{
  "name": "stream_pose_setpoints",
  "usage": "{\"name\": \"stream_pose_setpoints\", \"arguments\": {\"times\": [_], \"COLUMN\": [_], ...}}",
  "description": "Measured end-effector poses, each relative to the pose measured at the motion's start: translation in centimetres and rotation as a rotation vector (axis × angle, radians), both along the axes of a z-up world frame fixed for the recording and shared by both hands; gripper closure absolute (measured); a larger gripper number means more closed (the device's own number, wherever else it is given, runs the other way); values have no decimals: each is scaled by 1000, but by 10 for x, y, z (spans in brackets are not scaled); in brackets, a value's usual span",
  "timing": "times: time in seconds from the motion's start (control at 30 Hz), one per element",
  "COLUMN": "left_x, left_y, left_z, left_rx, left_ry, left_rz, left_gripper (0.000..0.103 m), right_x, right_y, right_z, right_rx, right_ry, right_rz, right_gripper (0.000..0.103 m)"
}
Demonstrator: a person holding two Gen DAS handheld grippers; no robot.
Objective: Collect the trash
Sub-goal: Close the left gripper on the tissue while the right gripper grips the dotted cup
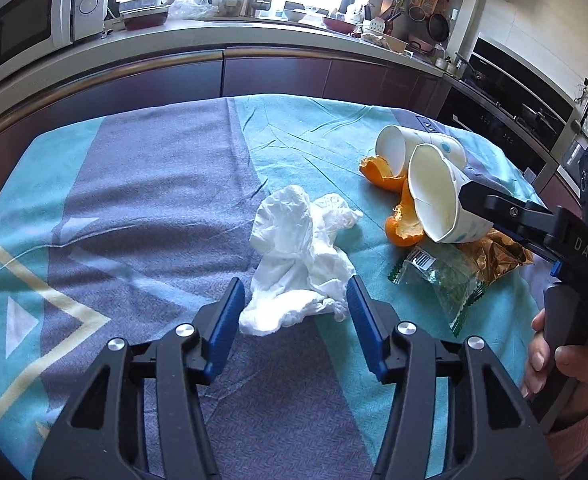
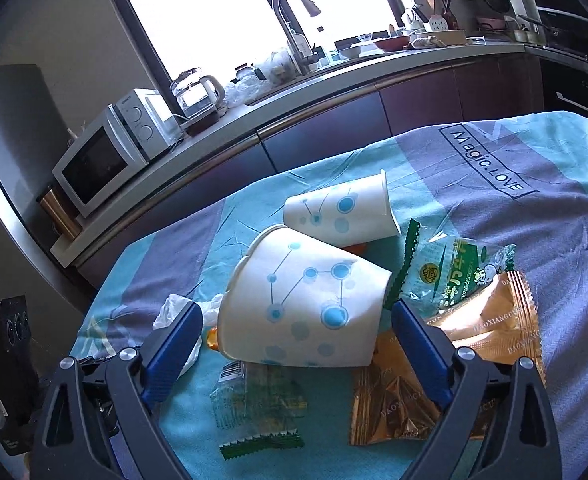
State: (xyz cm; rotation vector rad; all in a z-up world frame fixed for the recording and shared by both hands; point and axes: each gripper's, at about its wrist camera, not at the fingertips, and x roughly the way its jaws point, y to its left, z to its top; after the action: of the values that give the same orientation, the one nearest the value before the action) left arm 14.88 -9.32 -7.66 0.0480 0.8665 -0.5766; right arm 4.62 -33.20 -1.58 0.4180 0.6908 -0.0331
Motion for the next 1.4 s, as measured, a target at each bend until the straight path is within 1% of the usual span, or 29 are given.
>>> {"name": "stream_pose_setpoints", "arguments": {"times": [0.07,0.13,0.17,0.2,0.27,0.33,0.47,0.83,0.97,1.17,1.4], "left_x": [0,-1,-2,-3,-4,-5,-8,-33,-41,-56,-76], "left_y": [0,-1,-1,-1,0,1,6,27,44,72,106], "left_z": [0,1,2,2,3,3,5,27,32,40,54], "left_rx": [-5,-1,-5,-8,-16,-20,-27,-39,-57,-88,-110], "left_ry": [-1,-15,-17,-15,-14,-16,-23,-116,-125,-133,-167], "left_rz": [-4,-3,-6,-9,-9,-9,-2,5,20,51,94], "left_gripper": [65,70,77,80,86,91,97,98,98,98,98], "right_x": [1,0,-1,-2,-4,-6,-11,-29,-31,-33,-31], "right_y": [-1,-3,-4,-5,-5,-5,-5,4,13,33,65], "right_z": [-2,-4,-4,-3,-2,-2,0,20,24,28,32], "right_rx": [3,17,21,23,27,31,42,57,61,64,67], "right_ry": [8,9,6,3,-1,-9,-26,-105,-121,-139,-140], "right_rz": [-1,1,0,0,4,11,22,91,129,199,289], "right_gripper": [19,23,26,28,29,29,29,29,29,29,29]}}
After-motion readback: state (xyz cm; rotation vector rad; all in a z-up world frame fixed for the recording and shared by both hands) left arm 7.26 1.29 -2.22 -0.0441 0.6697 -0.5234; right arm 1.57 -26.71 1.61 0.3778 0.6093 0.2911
